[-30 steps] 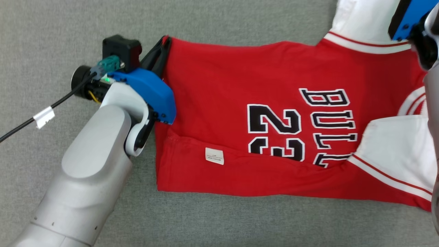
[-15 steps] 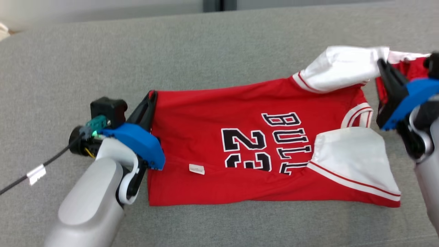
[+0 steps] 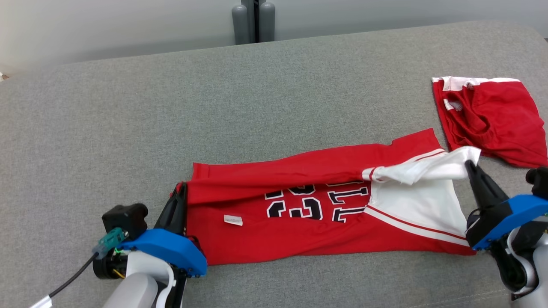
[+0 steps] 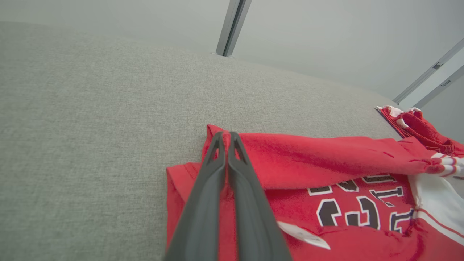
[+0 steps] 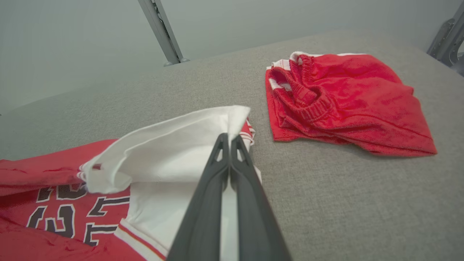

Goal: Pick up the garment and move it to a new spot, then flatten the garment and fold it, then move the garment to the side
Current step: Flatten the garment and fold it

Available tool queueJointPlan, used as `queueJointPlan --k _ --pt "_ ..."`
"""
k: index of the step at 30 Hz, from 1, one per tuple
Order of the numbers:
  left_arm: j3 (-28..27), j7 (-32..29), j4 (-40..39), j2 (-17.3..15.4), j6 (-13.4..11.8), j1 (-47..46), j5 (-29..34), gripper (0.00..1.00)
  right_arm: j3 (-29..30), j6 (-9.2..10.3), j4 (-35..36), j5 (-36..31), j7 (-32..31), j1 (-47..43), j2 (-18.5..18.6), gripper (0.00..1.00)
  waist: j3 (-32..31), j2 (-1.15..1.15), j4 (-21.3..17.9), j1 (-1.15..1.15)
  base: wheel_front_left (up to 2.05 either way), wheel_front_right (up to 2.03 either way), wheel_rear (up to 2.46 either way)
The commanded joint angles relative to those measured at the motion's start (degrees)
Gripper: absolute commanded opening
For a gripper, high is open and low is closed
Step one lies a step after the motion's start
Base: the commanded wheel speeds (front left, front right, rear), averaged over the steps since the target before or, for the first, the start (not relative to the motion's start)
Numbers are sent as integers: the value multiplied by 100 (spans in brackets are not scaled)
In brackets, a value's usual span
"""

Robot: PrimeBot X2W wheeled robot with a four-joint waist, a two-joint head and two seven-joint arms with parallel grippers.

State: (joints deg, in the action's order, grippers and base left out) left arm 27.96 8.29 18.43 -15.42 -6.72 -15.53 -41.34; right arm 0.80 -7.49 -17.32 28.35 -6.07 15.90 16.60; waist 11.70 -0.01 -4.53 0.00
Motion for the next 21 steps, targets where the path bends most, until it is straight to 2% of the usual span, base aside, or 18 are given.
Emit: queueJointPlan --k 1,4,5,8,9,10,11,17,21 --pt "-47 70 -34 13 -56 119 -5 0 60 -2 35 -18 -11 -139 -87 0 5 1 -7 0 0 0 0" --pt "-23 112 -46 60 -100 269 -39 0 198 -1 -49 -75 45 -293 -235 0 5 1 18 0 0 0 0" --pt "-10 117 -36 74 -116 299 -48 0 246 -2 -75 -81 91 -324 -281 3 2 1 31 0 0 0 0" --pt "-2 164 50 111 -145 354 -62 2 352 -2 -204 -165 213 -454 -369 53 -48 1 58 0 0 0 0" --pt "-13 203 80 142 -149 365 -75 40 397 -2 -245 -157 244 -508 -423 100 -73 1 63 0 0 0 0" --pt "-24 237 98 166 -146 377 -84 85 447 -2 -278 -129 293 -557 -470 100 -103 1 69 0 0 0 0" --pt "-32 270 104 185 -154 404 -93 100 497 -2 -301 -123 334 -626 -500 100 -134 1 73 0 0 0 0" --pt "-263 508 -126 78 -290 709 -92 100 899 -2 -255 -173 598 -1080 -586 100 -279 1 87 0 0 0 0" --pt "-482 613 -393 -30 -409 906 -35 100 1118 -2 -102 -232 563 -1227 -618 100 -341 1 96 0 0 0 0"
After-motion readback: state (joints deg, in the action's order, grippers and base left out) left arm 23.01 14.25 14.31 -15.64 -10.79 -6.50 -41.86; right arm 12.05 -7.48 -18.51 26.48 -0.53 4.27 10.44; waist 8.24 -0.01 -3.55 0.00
